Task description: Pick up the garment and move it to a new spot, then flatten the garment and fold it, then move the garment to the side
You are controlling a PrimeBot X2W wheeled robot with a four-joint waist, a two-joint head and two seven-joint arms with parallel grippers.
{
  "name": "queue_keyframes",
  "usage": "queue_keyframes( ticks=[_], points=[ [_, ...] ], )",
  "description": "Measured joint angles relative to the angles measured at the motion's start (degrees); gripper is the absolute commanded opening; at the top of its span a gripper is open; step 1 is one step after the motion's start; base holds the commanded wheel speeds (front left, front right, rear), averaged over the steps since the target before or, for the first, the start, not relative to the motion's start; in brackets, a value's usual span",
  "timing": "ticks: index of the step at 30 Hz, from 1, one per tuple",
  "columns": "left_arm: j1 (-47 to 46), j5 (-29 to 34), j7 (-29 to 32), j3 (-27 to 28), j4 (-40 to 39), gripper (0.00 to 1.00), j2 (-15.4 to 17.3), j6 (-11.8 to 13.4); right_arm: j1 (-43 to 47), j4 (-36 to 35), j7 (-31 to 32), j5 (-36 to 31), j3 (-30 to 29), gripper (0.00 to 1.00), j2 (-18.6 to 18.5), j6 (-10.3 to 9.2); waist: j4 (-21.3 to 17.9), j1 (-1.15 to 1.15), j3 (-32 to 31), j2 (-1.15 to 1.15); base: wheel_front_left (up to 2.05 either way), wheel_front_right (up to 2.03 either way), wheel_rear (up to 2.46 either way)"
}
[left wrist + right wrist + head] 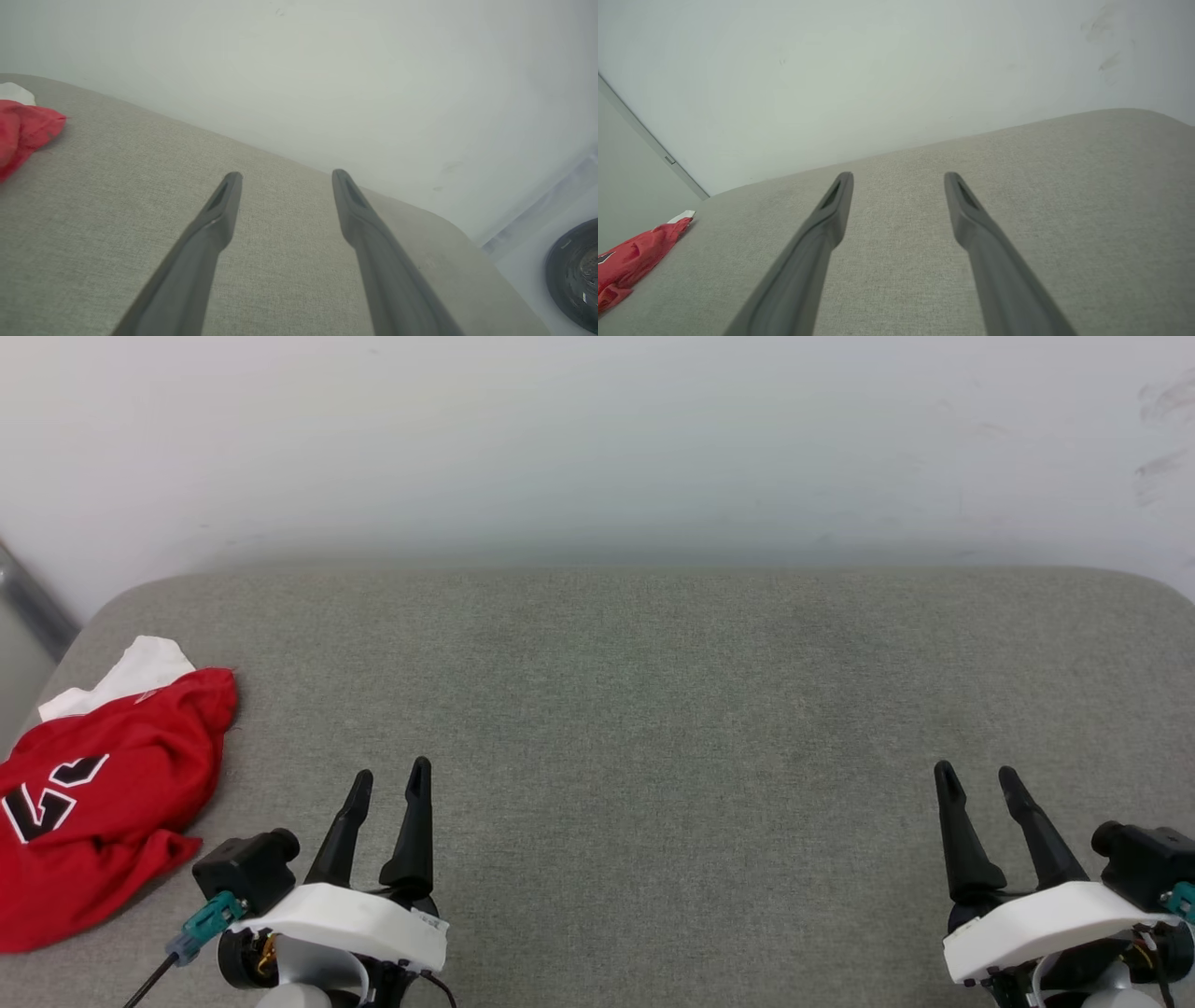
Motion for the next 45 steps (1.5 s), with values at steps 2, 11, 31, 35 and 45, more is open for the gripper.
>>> queue_keyframes(
  ticks=[2, 11, 31, 35, 45],
  points=[
    [-0.01, 1.11, -0.31, 0.00, 0.27, 1.00, -0.02, 0.23, 0.00, -0.13, 0.00, -1.57, -0.02, 1.00, 0.00, 0.00, -0.01, 0.00, -0.04, 0.00, 0.00, 0.00, 0.00],
    [-0.26, 7.02, -1.54, -0.71, 1.11, 1.00, -0.07, 0.82, 0.08, -0.65, 0.02, -6.68, -0.10, 1.00, 0.01, 0.00, 0.05, 0.00, -0.11, 0.00, 0.00, 0.00, 0.00],
    [-1.37, 17.78, -4.04, -1.94, 2.98, 1.00, -0.12, 2.27, 0.33, -1.25, -0.88, -14.68, -1.19, 1.00, 0.02, 0.00, 0.27, 0.00, -0.33, 0.00, 0.00, 0.00, 0.00],
    [-1.47, 19.73, -4.49, -2.16, 3.39, 1.00, -0.11, 2.61, 0.32, -1.20, -1.12, -15.94, -1.43, 1.00, 0.02, 0.00, 0.40, 0.00, -0.45, 0.00, 0.00, 0.00, 0.00],
    [-1.88, 23.62, -5.58, -2.38, 4.11, 1.00, -0.10, 3.37, 0.34, -0.70, -2.11, -17.79, -1.64, 1.00, 0.02, 0.00, 0.47, 0.00, -0.52, 0.00, 0.00, 0.00, 0.00]
  ],
)
